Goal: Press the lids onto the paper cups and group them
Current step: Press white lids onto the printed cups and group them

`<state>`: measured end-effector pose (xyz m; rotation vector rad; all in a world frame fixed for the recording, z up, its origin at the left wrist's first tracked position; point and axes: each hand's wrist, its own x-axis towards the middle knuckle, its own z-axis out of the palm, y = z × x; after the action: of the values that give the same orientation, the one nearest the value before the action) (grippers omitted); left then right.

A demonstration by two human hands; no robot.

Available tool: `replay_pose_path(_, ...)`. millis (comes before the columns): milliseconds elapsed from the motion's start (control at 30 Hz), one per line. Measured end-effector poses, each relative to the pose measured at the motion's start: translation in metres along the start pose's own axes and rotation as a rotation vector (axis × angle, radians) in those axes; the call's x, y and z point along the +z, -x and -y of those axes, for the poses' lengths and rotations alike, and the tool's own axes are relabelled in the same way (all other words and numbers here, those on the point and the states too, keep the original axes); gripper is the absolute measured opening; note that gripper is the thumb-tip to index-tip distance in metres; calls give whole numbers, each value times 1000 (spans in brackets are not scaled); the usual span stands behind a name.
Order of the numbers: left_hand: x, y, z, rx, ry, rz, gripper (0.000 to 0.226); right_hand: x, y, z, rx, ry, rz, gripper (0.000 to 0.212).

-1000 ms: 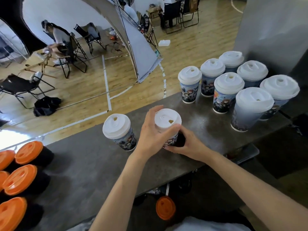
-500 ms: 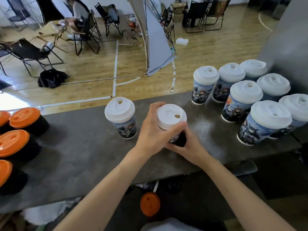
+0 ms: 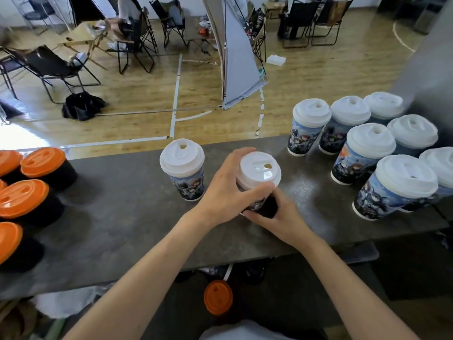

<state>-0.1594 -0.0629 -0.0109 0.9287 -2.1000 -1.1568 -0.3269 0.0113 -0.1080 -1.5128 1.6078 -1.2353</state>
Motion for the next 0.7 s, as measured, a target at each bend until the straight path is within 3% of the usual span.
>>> replay_pose_path(100,9,3,-4,-23,-30,-128,72,1,0,3,6,25,5,74)
replay_pose_path(233,2,4,-4,-40,110,56,70,-1,-1,0,20,14,8,69)
replay_pose_path(367,2,2,-4,-17,43,-75,71,1,0,-3,14,82,15,70)
replay_pose_path(533,-10,-3,-5,-44,94,150,70,0,-1,-7,21,75,16,70)
replay_pose_path(700,3,0,-9,-31,60,-39,71,2,-2,-9,31,97,20,70)
